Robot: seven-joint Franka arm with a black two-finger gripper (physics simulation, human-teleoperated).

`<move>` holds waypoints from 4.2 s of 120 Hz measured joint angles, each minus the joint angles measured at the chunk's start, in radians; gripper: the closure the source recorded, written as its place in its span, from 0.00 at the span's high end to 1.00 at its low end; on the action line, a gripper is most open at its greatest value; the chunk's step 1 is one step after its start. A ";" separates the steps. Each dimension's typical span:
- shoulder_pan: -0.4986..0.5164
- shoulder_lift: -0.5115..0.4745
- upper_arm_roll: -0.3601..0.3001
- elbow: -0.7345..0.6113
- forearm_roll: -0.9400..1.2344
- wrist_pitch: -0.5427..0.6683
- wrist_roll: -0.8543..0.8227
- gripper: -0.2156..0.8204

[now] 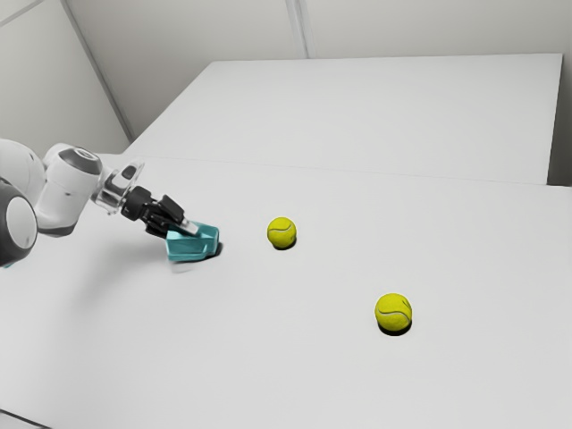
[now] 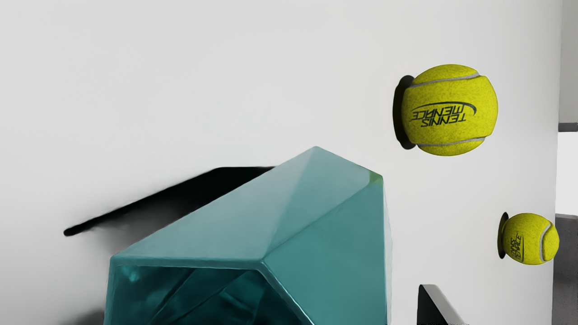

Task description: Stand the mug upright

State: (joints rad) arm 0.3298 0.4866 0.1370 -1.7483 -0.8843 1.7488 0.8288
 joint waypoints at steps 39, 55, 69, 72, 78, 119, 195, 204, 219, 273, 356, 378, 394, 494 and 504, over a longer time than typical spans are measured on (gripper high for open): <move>0.000 -0.010 -0.002 0.002 -0.020 -0.002 0.018 0.07; 0.000 -0.014 -0.003 0.003 -0.023 -0.002 0.022 0.07; 0.000 -0.019 -0.009 0.004 -0.025 0.000 0.026 0.07; 0.000 -0.021 -0.011 0.005 -0.026 0.001 0.027 0.06; 0.000 -0.024 -0.013 0.005 -0.027 0.002 0.028 0.06; -0.076 -0.264 -0.013 -0.131 0.156 0.113 0.022 0.06; -0.415 -0.445 -0.054 -0.335 1.006 0.383 -0.282 0.06; -0.427 -0.445 -0.055 -0.339 1.017 0.389 -0.322 0.06; -0.442 -0.435 -0.054 -0.347 1.035 0.396 -0.385 0.06; -0.561 -0.363 -0.054 -0.326 1.044 0.420 -0.564 0.06; -0.621 -0.274 -0.054 -0.305 1.044 0.491 -0.705 0.06; -0.621 -0.266 -0.054 -0.305 1.042 0.500 -0.721 0.22; -0.622 -0.274 -0.054 -0.305 1.041 0.502 -0.729 0.34; -0.576 -0.344 -0.079 -0.029 0.990 0.314 -0.744 0.75; -0.526 -0.431 -0.079 -0.043 0.947 0.257 -0.738 0.76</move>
State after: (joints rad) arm -0.1957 0.0553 0.0577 -1.7915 0.0628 2.0061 0.0904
